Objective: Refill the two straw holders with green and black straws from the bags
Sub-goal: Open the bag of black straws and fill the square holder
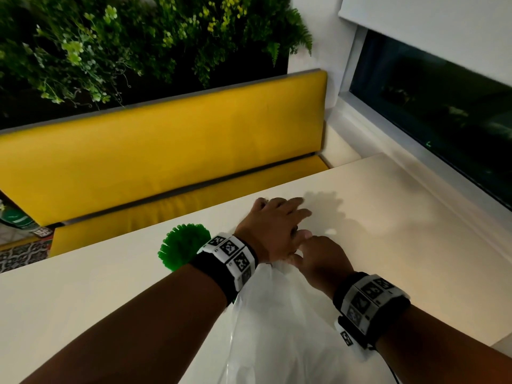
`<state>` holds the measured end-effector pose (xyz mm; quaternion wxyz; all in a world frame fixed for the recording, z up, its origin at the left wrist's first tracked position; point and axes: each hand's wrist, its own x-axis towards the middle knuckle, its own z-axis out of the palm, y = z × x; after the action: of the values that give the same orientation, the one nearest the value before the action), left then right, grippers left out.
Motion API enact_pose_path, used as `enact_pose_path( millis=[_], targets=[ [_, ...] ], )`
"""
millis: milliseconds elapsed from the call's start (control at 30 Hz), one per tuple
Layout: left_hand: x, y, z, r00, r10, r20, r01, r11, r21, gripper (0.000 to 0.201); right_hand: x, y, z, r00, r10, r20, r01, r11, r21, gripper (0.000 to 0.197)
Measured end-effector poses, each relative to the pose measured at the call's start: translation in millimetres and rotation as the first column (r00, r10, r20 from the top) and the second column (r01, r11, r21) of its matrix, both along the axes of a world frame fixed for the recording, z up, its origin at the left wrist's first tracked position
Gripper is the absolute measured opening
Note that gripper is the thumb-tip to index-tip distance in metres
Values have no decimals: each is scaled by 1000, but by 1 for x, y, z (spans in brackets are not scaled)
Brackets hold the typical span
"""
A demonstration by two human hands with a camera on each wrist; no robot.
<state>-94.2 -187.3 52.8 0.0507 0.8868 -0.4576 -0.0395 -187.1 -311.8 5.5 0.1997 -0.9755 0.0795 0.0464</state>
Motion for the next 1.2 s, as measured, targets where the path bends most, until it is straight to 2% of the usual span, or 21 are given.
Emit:
enact_pose_path(
  millis=[67, 100, 167, 233, 300, 400, 500, 600, 667, 700, 800, 867, 933, 1000, 1033, 1100, 1133, 1200],
  targets=[
    [3, 2, 5, 998, 70, -6, -70, 985, -160, 64, 0, 1, 2, 1000, 4, 16, -5, 1000, 25, 25],
    [5, 2, 5, 992, 126, 22, -121, 979, -166, 68, 1, 2, 2, 1000, 11, 20, -12, 999, 41, 23],
    [5, 3, 3, 986, 157, 57, -156, 987, -30, 69, 2, 5, 2, 999, 18, 26, -20, 998, 54, 22],
    [5, 2, -3, 991, 134, 17, -135, 989, 56, 63, 3, 6, 2, 999, 21, 34, -23, 999, 46, 24],
    [7, 2, -3, 988, 153, 5, -153, 988, 23, 63, 3, 5, 2, 999, 17, 35, -19, 999, 37, 25],
    [2, 5, 6, 975, 219, 20, -219, 976, -2, 73, 3, 5, 2, 999, 25, 37, -26, 999, 25, 29],
    [-2, 6, 19, 967, 253, 42, -250, 966, -64, 77, 4, 6, 2, 998, 26, 55, -28, 999, 32, 25],
    [3, 9, 24, 976, 205, -72, -196, 974, 111, 75, 4, 6, 1, 998, 35, 61, -36, 999, 4, 25],
    [5, 14, 27, 986, 151, -68, -137, 974, 182, 71, 3, 5, 1, 997, 33, 64, -32, 999, -6, 23],
    [6, 17, 28, 991, 136, -14, -133, 981, 140, 67, 3, 5, 1, 998, 26, 65, -26, 1000, 4, 22],
    [12, 19, 37, 962, 185, 200, -150, 973, -175, 59, 4, 5, 1, 997, 19, 69, -21, 999, 36, 21],
    [21, 18, 35, 943, 224, 248, -152, 949, -278, 62, 4, 4, 0, 997, 24, 70, -26, 999, 36, 22],
    [25, 17, 31, 956, 221, 192, -180, 961, -208, 76, 4, 4, -2, 997, 32, 69, -33, 999, 19, 23],
    [21, 16, 19, 986, 161, 43, -161, 987, -8, 87, 5, 4, -3, 996, 43, 82, -44, 999, 5, 23],
    [19, 15, 12, 990, 131, -48, -127, 989, 73, 88, 5, 4, -3, 995, 51, 88, -50, 999, -6, 23],
    [17, 13, 6, 983, 108, -147, -90, 988, 123, 89, 5, 4, -4, 993, 62, 98, -60, 998, -24, 23],
    [18, 12, 6, 986, 104, -133, -88, 989, 122, 89, 5, 4, -5, 993, 61, 104, -59, 998, -23, 22],
    [16, 10, 6, 995, 98, -6, -96, 987, 126, 90, 5, 4, -3, 992, 60, 108, -59, 998, -14, 21]
  ],
)
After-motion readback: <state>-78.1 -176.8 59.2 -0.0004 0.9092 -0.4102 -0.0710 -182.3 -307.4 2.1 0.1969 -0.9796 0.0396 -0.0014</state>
